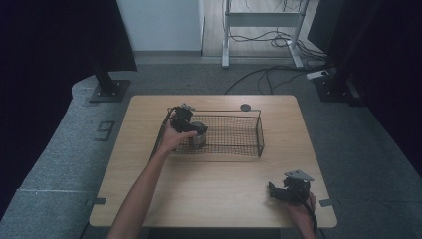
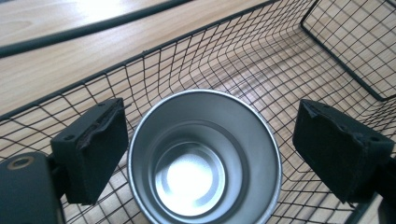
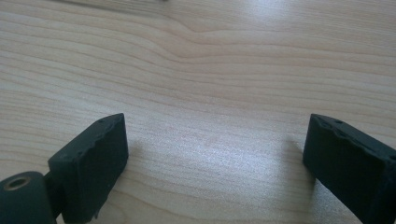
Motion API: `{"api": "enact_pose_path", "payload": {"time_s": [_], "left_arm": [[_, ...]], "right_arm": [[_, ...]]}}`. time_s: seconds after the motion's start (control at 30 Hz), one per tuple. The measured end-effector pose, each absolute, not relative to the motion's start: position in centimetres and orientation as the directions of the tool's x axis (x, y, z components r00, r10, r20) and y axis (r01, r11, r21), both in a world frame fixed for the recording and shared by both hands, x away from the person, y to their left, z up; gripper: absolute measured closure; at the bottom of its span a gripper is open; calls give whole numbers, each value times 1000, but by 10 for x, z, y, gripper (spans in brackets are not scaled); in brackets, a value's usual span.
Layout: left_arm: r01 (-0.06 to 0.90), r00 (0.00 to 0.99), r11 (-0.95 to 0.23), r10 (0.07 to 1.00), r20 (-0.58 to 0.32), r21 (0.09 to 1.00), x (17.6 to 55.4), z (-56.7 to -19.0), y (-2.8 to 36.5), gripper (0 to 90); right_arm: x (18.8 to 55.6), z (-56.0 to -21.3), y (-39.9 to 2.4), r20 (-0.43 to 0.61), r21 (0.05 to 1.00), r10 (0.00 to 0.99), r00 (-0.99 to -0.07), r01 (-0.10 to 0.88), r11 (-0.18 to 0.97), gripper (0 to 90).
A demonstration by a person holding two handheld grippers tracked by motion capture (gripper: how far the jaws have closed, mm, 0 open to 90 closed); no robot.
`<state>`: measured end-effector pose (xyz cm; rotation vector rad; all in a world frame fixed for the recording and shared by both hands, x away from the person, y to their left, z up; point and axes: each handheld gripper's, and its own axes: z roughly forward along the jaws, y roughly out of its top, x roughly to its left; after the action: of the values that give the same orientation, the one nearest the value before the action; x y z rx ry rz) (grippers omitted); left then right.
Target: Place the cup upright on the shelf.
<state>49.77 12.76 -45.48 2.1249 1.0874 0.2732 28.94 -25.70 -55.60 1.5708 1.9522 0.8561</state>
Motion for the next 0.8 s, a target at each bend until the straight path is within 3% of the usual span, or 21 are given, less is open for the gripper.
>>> {"api": "enact_pose_path", "payload": {"time_s": [0.8], "left_arm": [[522, 677, -330, 722, -147, 786, 436, -427, 160, 110]], "right_arm": [[289, -556, -257, 11, 728, 976, -219, 670, 142, 66]]}}
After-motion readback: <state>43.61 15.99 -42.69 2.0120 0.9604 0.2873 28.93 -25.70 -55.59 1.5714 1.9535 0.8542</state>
